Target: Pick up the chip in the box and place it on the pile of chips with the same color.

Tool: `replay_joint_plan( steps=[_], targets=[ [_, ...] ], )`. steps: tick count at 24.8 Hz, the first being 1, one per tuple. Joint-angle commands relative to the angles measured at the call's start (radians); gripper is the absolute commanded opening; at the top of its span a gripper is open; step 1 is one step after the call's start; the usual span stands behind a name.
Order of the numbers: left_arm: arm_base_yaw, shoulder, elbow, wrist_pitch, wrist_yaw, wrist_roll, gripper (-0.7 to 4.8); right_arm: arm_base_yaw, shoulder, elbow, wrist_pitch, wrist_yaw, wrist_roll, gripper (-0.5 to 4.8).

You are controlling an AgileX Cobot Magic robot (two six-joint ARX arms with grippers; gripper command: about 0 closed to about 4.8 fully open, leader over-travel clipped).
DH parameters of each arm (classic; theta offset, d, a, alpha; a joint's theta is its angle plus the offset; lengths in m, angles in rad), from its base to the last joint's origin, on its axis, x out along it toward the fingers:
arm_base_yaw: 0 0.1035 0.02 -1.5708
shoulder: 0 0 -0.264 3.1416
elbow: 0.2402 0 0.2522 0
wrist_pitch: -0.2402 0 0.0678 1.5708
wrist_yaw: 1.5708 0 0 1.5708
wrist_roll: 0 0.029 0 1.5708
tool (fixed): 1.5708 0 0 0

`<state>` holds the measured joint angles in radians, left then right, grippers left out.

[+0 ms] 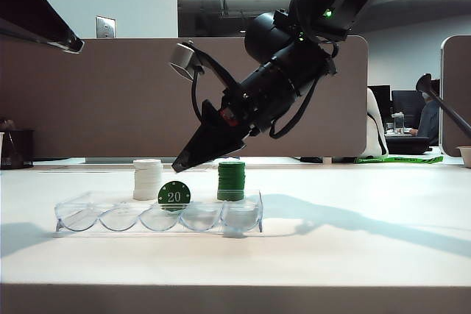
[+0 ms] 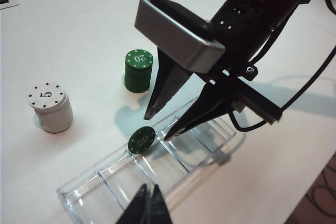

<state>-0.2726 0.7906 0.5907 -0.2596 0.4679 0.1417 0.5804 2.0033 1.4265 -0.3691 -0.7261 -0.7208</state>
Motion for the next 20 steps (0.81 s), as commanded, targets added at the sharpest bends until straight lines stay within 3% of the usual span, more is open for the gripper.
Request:
replay_joint_plan(
  steps=[1,20],
  targets=[
    [-0.001,-0.002,0.004,0.006,0.004,0.000,-0.06,0.001,0.000,0.002,0.016,-0.006,-0.001,1.81],
    [-0.002,-0.002,0.004,0.006,0.005,0.000,-0.06,0.001,0.059,0.002,0.135,0.024,0.042,1.80]
  ],
)
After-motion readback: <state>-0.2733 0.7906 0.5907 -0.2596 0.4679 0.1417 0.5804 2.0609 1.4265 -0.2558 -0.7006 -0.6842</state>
